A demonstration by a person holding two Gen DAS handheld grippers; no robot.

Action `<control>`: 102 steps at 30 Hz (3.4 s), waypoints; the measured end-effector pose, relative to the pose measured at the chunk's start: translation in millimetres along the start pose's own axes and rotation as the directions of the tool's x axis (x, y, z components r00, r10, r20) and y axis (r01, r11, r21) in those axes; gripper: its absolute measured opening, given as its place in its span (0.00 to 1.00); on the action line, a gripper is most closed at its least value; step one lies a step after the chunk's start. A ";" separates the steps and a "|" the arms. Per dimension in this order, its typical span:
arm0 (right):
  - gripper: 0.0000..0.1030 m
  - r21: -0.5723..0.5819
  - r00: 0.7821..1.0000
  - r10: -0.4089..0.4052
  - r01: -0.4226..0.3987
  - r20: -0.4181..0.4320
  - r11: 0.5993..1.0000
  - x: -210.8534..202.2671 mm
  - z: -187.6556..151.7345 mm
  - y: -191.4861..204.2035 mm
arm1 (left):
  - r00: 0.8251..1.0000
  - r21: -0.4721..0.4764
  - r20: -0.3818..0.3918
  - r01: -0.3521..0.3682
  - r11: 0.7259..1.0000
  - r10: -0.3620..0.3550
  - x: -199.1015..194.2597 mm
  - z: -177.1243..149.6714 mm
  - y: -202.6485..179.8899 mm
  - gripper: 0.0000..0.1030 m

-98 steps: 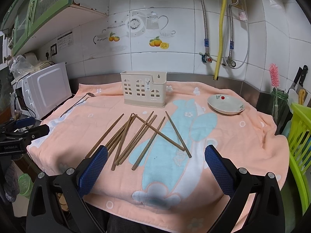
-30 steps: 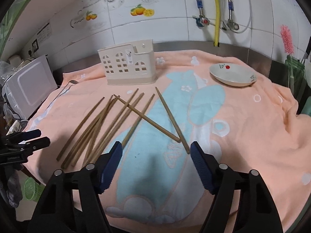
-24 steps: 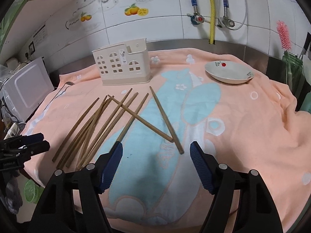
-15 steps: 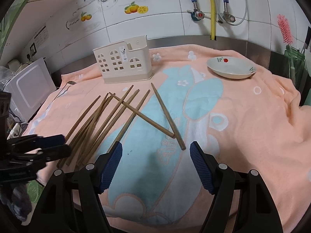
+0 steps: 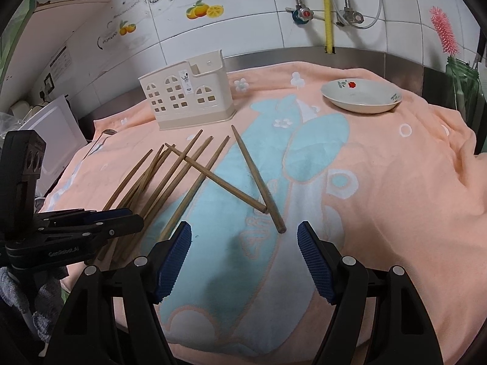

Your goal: Organize utensils

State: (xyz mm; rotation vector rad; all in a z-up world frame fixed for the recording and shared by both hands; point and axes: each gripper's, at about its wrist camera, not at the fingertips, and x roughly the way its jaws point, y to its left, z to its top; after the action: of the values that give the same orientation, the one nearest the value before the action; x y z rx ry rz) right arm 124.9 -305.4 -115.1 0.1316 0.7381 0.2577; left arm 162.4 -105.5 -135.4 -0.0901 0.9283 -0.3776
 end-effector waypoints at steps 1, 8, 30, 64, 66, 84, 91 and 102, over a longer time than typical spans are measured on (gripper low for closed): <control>0.68 0.003 1.000 0.002 -0.002 -0.001 1.000 0.4 0.2 -0.7 | 1.000 -0.004 -0.002 -0.002 1.000 0.002 1.7 0.1 0.7 0.29; 0.68 0.006 1.000 0.006 -0.006 -0.007 1.000 3.3 -0.5 -0.6 | 1.000 -0.048 -0.017 0.005 0.999 -0.006 8.6 0.7 9.8 0.19; 0.68 0.012 1.000 0.008 -0.008 -0.022 1.000 13.2 -1.0 -3.3 | 0.999 -0.073 -0.033 0.009 0.997 -0.011 9.0 4.1 16.5 0.06; 0.31 -0.225 0.988 0.059 -0.090 -0.141 0.970 78.4 41.5 13.7 | 0.990 0.028 0.140 -0.019 0.999 0.015 -59.3 36.6 18.5 0.05; 0.31 -0.238 0.987 0.058 -0.093 -0.151 0.967 81.9 42.9 14.6 | 0.990 0.030 0.139 -0.016 0.999 0.012 -59.3 36.6 19.0 0.05; 0.07 -0.350 0.982 0.040 -0.103 -0.184 0.931 88.0 35.4 32.4 | 0.989 0.041 0.147 -0.016 0.999 0.010 -65.9 37.4 27.1 0.05; 0.07 -0.295 0.995 0.055 -0.079 -0.088 0.952 58.8 40.6 38.3 | 0.983 0.028 0.181 -0.032 0.999 0.027 -78.7 42.3 33.9 0.05; 0.07 -0.294 0.997 0.075 -0.067 0.016 0.953 19.3 78.4 60.8 | 0.972 0.007 0.231 -0.047 0.999 0.044 -98.2 54.4 43.4 0.05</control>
State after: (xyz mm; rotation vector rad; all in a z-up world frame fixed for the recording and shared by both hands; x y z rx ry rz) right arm 180.6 -243.9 -57.4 -0.1208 0.6610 0.4304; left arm 164.8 -34.8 -38.1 -0.0987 0.6965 -0.3228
